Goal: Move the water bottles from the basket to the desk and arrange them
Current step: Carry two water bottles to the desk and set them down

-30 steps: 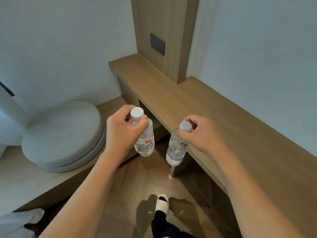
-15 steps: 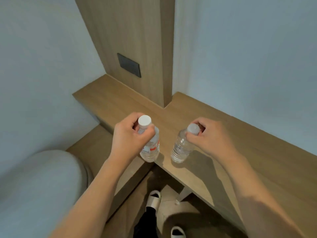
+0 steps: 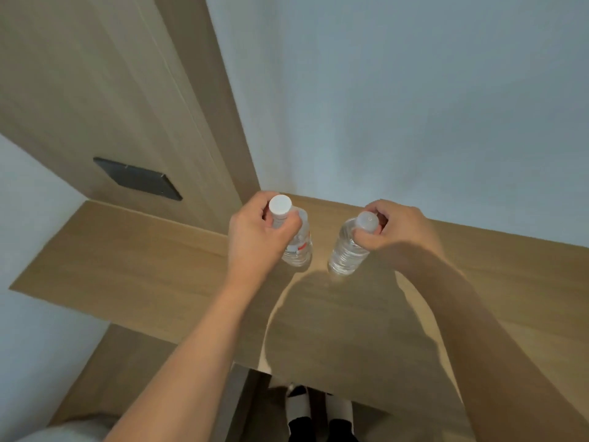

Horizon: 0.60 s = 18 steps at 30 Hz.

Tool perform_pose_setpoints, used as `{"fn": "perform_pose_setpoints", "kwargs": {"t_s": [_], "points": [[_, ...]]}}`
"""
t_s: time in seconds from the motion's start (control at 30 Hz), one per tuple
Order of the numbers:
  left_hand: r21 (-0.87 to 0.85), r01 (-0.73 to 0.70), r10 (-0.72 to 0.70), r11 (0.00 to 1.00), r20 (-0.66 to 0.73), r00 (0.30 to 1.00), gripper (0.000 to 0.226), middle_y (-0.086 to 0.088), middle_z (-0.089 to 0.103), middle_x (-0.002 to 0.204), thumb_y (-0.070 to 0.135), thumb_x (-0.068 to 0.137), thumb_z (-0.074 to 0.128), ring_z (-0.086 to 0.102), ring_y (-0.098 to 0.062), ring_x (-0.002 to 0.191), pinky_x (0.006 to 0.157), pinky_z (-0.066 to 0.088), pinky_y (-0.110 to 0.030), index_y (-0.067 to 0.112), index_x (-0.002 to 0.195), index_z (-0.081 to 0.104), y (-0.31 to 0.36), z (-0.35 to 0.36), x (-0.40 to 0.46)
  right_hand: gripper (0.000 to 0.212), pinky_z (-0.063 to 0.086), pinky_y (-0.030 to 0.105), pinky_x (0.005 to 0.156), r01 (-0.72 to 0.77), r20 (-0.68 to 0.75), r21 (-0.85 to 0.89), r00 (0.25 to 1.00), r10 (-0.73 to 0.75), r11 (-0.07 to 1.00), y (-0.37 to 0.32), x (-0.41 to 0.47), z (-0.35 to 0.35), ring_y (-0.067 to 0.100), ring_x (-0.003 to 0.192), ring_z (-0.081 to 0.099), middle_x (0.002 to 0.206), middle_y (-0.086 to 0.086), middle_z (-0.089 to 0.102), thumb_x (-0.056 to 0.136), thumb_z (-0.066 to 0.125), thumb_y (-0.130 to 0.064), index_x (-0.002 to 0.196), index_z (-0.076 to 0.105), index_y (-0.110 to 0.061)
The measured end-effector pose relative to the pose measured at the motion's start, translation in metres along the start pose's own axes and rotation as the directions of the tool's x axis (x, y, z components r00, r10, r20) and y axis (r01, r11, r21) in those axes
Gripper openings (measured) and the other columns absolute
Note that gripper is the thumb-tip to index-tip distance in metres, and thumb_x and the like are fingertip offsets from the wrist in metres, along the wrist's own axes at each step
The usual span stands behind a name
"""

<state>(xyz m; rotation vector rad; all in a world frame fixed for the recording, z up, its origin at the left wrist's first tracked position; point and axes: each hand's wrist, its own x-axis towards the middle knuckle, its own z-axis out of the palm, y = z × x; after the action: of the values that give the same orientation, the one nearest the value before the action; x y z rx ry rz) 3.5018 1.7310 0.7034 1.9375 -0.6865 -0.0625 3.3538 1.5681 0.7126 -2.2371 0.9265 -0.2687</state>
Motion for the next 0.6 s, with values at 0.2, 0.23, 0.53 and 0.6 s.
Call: {"fn": "perform_pose_setpoints", "kwargs": {"t_s": [0.2, 0.23, 0.53, 0.6], "points": [[0.083, 0.010, -0.015, 0.996, 0.058, 0.998, 0.013, 0.014, 0.050, 0.060, 0.025, 0.078, 0.071, 0.047, -0.003, 0.058, 0.055, 0.036, -0.020, 0.018, 0.087, 0.065, -0.012, 0.031, 0.039, 0.014, 0.051, 0.032, 0.069, -0.113, -0.102, -0.007, 0.988, 0.112, 0.994, 0.013, 0.051, 0.001, 0.017, 0.078, 0.062, 0.077, -0.011, 0.065, 0.076, 0.065, -0.035, 0.088, 0.065, -0.028], [0.098, 0.027, -0.033, 0.995, 0.056, 0.998, 0.014, 0.014, 0.051, 0.060, 0.026, 0.078, 0.071, 0.047, -0.002, 0.058, 0.055, 0.036, -0.022, 0.018, 0.087, 0.065, -0.016, 0.035, 0.044, 0.014, 0.049, 0.031, 0.069, -0.120, -0.130, -0.006, 0.984, 0.118, 0.993, 0.016, 0.057, 0.004, 0.018, 0.078, 0.061, 0.076, -0.010, 0.065, 0.076, 0.065, -0.034, 0.088, 0.065, -0.027], [0.142, 0.045, -0.076, 0.989, 0.226, 0.971, 0.021, 0.012, 0.049, 0.064, 0.042, 0.084, 0.061, 0.046, -0.010, 0.062, 0.059, 0.038, -0.030, 0.022, 0.091, 0.063, -0.049, 0.059, 0.056, 0.022, 0.049, 0.032, 0.069, -0.177, -0.111, 0.059, 0.977, 0.183, 0.982, 0.042, 0.090, 0.029, 0.014, 0.076, 0.061, 0.073, -0.013, 0.061, 0.077, 0.068, -0.039, 0.095, 0.062, -0.030], [0.158, 0.048, -0.086, 0.986, 0.242, 0.967, 0.019, 0.011, 0.048, 0.066, 0.041, 0.085, 0.059, 0.046, -0.012, 0.063, 0.059, 0.039, -0.031, 0.023, 0.090, 0.061, -0.053, 0.062, 0.056, 0.021, 0.049, 0.031, 0.071, -0.175, -0.134, 0.100, 0.973, 0.187, 0.979, 0.045, 0.093, 0.035, 0.013, 0.078, 0.060, 0.078, -0.014, 0.060, 0.078, 0.066, -0.038, 0.097, 0.061, -0.030]]}}
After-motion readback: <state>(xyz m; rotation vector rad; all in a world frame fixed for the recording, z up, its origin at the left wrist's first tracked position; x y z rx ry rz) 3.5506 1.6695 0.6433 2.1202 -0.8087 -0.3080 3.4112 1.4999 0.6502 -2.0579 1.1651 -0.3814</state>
